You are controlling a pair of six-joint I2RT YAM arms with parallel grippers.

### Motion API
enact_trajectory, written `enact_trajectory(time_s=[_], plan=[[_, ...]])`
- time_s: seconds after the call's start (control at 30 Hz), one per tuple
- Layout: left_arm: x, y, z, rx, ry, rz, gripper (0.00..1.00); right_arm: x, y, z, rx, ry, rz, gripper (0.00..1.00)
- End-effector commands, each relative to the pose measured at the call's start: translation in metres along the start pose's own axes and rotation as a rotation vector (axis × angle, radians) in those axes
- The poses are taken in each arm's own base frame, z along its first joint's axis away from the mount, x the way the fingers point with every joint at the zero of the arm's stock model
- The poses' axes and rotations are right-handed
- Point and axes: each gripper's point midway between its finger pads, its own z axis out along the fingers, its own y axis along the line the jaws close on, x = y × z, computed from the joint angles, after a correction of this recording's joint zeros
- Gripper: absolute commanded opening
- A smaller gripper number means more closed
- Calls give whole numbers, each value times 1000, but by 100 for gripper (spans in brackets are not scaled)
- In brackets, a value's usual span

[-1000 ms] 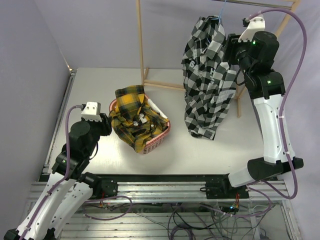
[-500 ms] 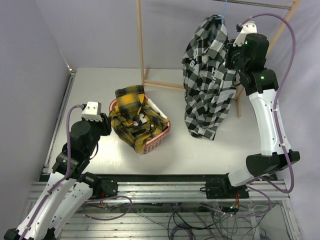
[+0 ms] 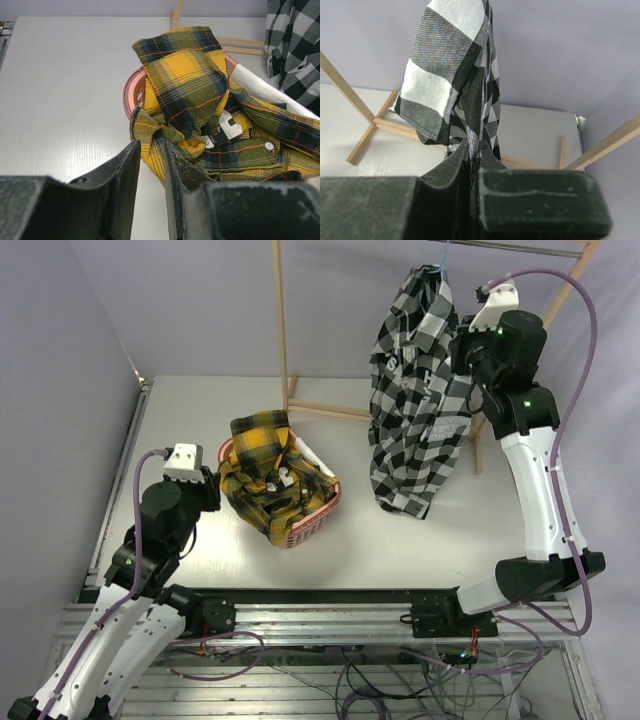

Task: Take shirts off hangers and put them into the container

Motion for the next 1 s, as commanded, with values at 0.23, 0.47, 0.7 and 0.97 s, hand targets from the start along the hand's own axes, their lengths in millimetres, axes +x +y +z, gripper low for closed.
enact_trajectory(time_s=[0.23, 0.47, 0.7, 0.97], plan=[[-9, -3, 0, 16, -35, 0, 38, -103, -7, -43, -4, -334, 1, 0], [-17, -6, -6, 45, -72, 8, 58, -97, 2, -65, -65, -313, 21, 0], [-23, -16, -8, 98, -78, -7, 77, -55, 17, -105, -158, -223, 25, 0], [-82, -70, -12, 359, -99, 40, 78, -7, 72, -175, -501, -147, 37, 0]])
